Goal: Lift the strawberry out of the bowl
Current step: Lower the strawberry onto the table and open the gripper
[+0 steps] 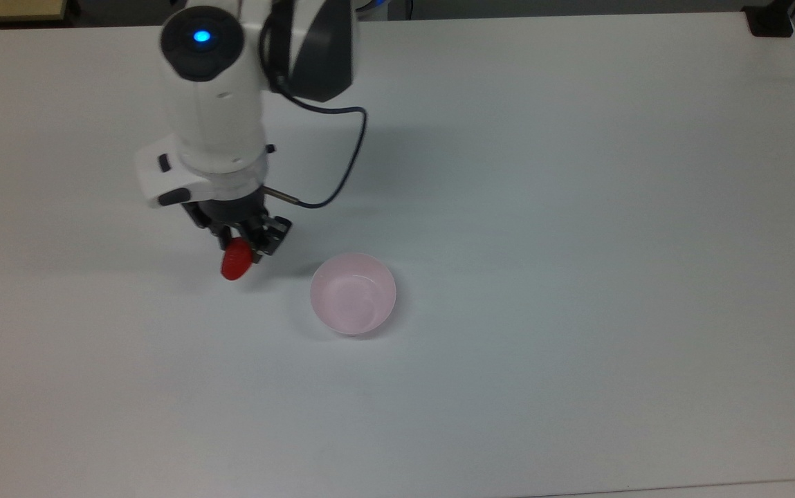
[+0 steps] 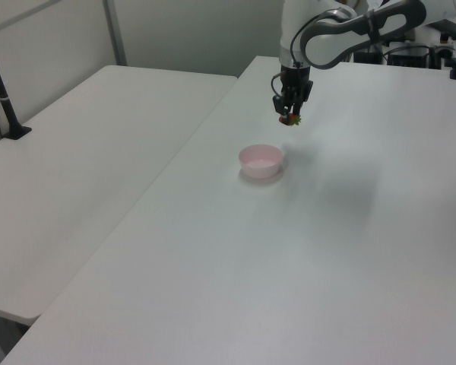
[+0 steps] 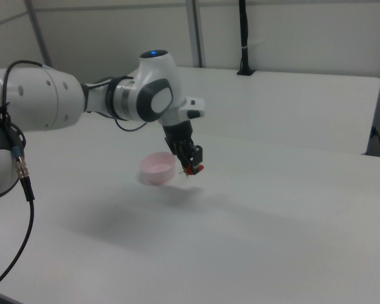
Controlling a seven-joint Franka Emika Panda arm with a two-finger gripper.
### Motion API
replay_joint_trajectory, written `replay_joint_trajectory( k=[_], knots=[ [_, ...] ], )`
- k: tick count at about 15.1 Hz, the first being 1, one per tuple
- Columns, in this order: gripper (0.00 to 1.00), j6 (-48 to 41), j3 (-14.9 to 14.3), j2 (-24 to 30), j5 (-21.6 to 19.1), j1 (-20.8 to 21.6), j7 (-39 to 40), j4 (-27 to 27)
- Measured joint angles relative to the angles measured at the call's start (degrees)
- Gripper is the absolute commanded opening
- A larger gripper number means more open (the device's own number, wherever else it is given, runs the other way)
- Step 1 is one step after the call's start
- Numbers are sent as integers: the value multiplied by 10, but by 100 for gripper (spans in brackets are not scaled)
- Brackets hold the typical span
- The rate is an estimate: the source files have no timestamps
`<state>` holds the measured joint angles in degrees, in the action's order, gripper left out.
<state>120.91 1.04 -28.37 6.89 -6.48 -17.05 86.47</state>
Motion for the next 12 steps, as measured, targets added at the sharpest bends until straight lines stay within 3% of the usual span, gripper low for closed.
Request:
replay_joint_trajectory(
  k=[3,7,10,11,12],
  knots=[
    [40,22,0,-11,1,-22,54,13],
    [44,62,-1,-30,23,-43,64,25],
    [62,64,-1,-34,31,-50,66,25],
    [81,64,-1,-35,31,-50,67,25],
    [92,64,-1,-36,32,-50,67,25]
  ],
)
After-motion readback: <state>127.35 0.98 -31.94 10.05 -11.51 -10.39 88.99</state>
